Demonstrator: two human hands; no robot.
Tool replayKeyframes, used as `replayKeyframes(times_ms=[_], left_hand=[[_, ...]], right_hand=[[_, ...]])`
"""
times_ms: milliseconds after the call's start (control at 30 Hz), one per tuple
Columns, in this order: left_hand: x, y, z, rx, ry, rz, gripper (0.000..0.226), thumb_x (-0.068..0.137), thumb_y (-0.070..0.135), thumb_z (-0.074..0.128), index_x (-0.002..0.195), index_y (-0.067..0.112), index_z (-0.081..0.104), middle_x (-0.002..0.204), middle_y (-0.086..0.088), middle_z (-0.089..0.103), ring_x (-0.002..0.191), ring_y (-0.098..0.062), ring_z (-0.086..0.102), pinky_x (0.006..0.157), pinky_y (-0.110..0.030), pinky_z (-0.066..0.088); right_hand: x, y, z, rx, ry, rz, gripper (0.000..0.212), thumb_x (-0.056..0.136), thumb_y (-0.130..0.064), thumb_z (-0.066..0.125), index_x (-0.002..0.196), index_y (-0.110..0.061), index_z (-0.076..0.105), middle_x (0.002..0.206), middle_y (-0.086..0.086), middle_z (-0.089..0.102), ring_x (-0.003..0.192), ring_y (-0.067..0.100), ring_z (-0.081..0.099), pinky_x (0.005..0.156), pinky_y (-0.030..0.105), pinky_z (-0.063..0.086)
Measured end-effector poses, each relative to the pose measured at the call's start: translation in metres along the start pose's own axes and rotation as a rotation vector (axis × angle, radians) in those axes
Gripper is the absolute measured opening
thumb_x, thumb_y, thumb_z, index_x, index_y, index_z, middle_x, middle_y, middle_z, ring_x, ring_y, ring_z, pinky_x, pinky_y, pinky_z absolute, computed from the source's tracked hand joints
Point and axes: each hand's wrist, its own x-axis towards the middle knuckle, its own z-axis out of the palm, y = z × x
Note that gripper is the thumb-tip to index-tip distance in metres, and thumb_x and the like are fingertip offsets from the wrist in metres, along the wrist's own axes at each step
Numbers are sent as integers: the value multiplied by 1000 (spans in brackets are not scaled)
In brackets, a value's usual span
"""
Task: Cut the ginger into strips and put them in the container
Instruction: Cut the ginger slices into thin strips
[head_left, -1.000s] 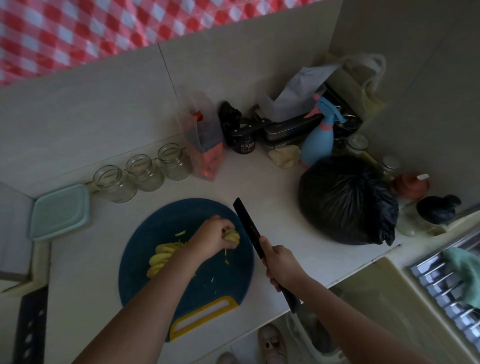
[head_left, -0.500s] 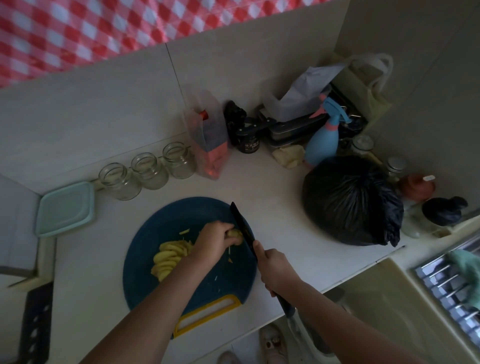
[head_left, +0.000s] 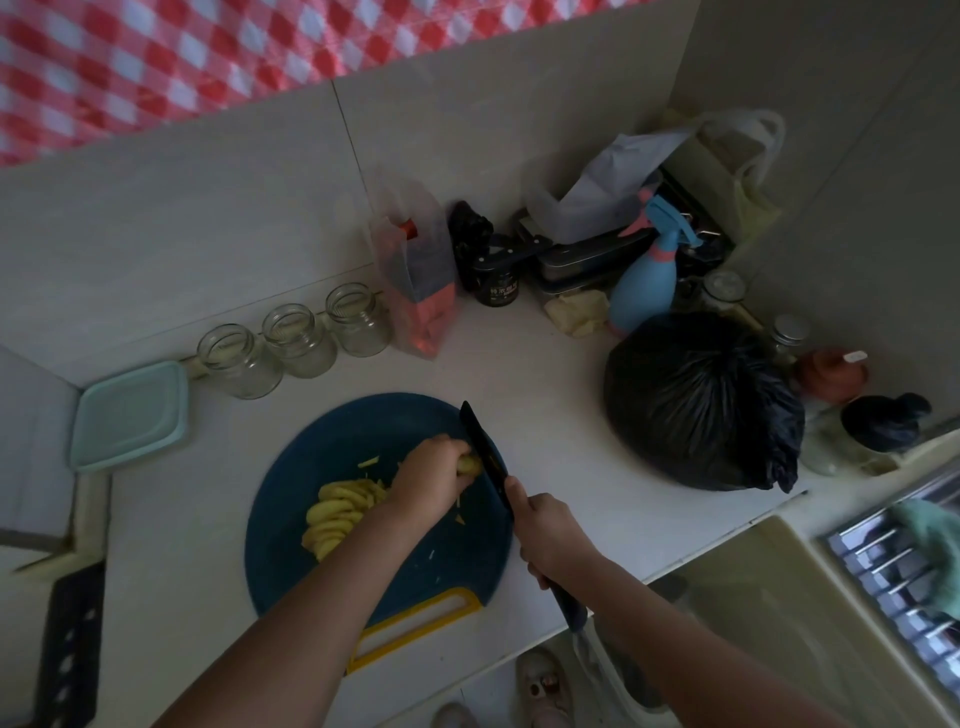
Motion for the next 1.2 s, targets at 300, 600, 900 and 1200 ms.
replayKeyframes(times_ms=[300, 600, 900, 1200], left_hand=[[5, 2, 1, 39, -42, 82, 30, 86, 19, 65, 115, 13, 63, 114, -5, 58, 100, -17, 56, 70, -15, 33], [-17, -17, 9, 62, 59, -95, 36, 89, 10, 55, 124, 12, 46, 117, -5, 58, 102, -17, 56, 77, -23, 41], [-28, 0, 12, -227, 289, -149, 38, 81, 25, 71, 114, 14, 56, 106, -1, 52, 82, -16, 58, 72, -24, 45], [-28, 0, 41, -221, 369, 35, 17, 76, 4, 74, 92, 6, 70, 90, -5, 64, 75, -16, 65, 68, -14, 46]], right_hand=[[-1, 3, -13, -60, 12, -26, 59, 97, -60, 21, 78, -11, 49, 69, 9, 54, 46, 17, 50, 43, 25, 47], [2, 4, -12, -86, 3, -45, 60, 96, -60, 20, 85, -9, 51, 73, 11, 56, 48, 18, 53, 49, 27, 52], [8, 0, -34, -232, 48, -158, 64, 97, -59, 21, 68, -10, 51, 70, 10, 56, 49, 19, 53, 43, 25, 46], [-4, 16, -11, -125, -24, -111, 59, 94, -63, 21, 72, -17, 50, 71, 5, 54, 55, 20, 55, 39, 24, 44]])
